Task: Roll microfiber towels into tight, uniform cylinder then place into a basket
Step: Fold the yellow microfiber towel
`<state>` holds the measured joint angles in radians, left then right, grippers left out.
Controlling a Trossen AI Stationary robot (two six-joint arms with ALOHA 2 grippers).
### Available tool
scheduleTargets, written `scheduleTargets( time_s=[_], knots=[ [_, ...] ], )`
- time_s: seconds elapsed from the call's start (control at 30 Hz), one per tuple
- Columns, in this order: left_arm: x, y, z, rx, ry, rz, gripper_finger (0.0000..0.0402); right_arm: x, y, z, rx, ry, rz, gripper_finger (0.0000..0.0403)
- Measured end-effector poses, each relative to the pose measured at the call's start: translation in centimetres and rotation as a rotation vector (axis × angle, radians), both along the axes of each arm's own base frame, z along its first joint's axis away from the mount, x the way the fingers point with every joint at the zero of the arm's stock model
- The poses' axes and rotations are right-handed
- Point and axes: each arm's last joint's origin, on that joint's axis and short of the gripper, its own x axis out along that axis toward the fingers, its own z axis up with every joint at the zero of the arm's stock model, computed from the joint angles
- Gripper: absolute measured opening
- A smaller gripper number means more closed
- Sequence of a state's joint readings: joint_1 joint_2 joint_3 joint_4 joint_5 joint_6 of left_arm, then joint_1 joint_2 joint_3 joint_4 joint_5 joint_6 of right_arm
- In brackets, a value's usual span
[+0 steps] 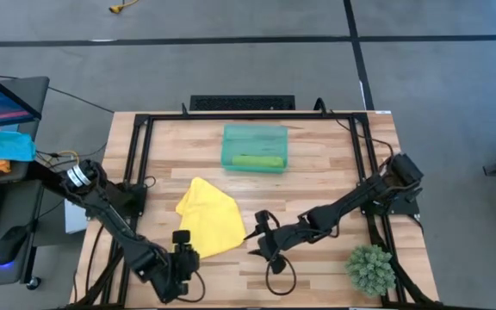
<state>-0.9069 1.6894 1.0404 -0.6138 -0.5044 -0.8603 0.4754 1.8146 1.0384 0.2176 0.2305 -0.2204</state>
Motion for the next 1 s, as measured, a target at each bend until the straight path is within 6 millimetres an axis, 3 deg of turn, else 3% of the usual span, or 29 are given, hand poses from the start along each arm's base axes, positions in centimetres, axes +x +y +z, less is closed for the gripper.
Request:
scheduleTargets(
  time_s=[0.17, 0.4, 0.83, 1.0],
  knots=[
    [-1.7, -1.1, -0.3, -0.056, 0.012, 0.023, 0.0165, 1.2, 0.5, -2.6, -0.104, -0.008, 0.002, 0.0224],
    [-3.3, -2.2, -0.4, -0.143, 0.092, 0.014, 0.0147, 3.4, 1.2, -4.1, -0.127, 0.001, -0.010, 0.0221],
    [-4.9, -2.3, -1.0, -0.129, 0.257, 0.005, 0.0126, 3.4, 1.9, -2.8, -0.102, -0.031, -0.058, 0.0221],
    [-5.1, -2.1, 1.0, -0.036, 0.347, 0.028, 0.0126, 3.6, 1.3, -3.0, -0.069, -0.011, -0.096, 0.0221]
  ],
)
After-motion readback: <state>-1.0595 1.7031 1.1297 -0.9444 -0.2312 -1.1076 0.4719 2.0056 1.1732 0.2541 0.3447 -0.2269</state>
